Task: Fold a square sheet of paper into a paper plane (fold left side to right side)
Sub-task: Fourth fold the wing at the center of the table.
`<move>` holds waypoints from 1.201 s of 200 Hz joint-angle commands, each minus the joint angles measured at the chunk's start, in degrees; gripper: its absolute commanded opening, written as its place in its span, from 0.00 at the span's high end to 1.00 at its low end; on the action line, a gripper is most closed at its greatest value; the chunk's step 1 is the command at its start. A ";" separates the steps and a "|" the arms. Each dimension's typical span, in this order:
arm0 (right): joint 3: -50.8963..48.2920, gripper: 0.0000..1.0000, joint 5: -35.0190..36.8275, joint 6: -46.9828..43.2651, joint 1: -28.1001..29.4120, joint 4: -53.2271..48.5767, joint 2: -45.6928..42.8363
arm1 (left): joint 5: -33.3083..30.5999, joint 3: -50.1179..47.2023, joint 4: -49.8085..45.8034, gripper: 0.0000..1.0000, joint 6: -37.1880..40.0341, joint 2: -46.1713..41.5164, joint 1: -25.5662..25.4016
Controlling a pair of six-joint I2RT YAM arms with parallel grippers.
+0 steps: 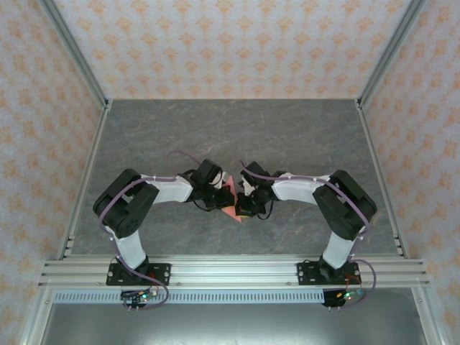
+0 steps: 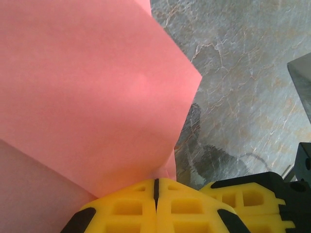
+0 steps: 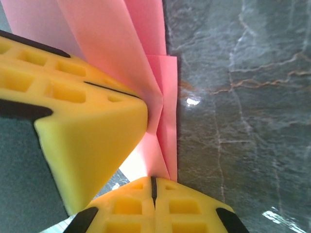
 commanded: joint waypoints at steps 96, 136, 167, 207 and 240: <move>-2.66 1.00 12.46 -2.06 0.33 -12.55 5.23 | -5.39 1.73 -7.01 0.94 8.78 3.58 10.42; -2.66 1.00 12.40 -1.97 0.76 -12.46 5.33 | -5.03 6.25 -10.30 0.94 12.64 5.13 13.41; -2.57 1.00 12.20 -1.89 1.08 -12.52 5.38 | -3.80 9.36 -11.20 0.94 13.95 6.40 15.84; -2.57 1.00 12.17 -1.87 1.14 -12.64 5.19 | -3.64 12.35 -13.11 0.94 15.74 9.00 19.51; -2.56 1.00 11.85 -2.04 1.35 -12.53 5.16 | -3.11 13.96 -13.79 0.94 17.26 11.12 22.83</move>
